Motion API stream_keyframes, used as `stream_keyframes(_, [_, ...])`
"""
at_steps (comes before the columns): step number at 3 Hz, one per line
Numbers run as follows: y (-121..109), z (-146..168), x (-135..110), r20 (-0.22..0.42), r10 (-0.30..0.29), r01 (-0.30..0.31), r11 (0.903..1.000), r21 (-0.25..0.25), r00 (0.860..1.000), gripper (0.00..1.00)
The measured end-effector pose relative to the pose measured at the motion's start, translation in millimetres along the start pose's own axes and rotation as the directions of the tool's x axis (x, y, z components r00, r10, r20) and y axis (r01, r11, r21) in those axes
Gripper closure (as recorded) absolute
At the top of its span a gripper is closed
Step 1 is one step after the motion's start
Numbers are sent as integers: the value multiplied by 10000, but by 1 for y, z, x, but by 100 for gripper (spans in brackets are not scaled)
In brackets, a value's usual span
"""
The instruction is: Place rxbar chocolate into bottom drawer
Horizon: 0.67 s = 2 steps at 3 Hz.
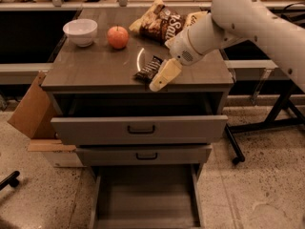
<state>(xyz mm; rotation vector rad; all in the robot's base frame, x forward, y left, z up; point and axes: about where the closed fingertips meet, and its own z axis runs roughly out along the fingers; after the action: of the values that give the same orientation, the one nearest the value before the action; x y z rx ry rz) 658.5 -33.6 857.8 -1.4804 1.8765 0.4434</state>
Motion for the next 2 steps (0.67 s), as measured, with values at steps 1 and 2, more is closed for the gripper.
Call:
stream_keyframes(1, [-13,12,-2,22,144,-145,9997,189,9999,0])
stream_keyframes(2, [-21,24,0,51,447,-448,9988,205,9990,0])
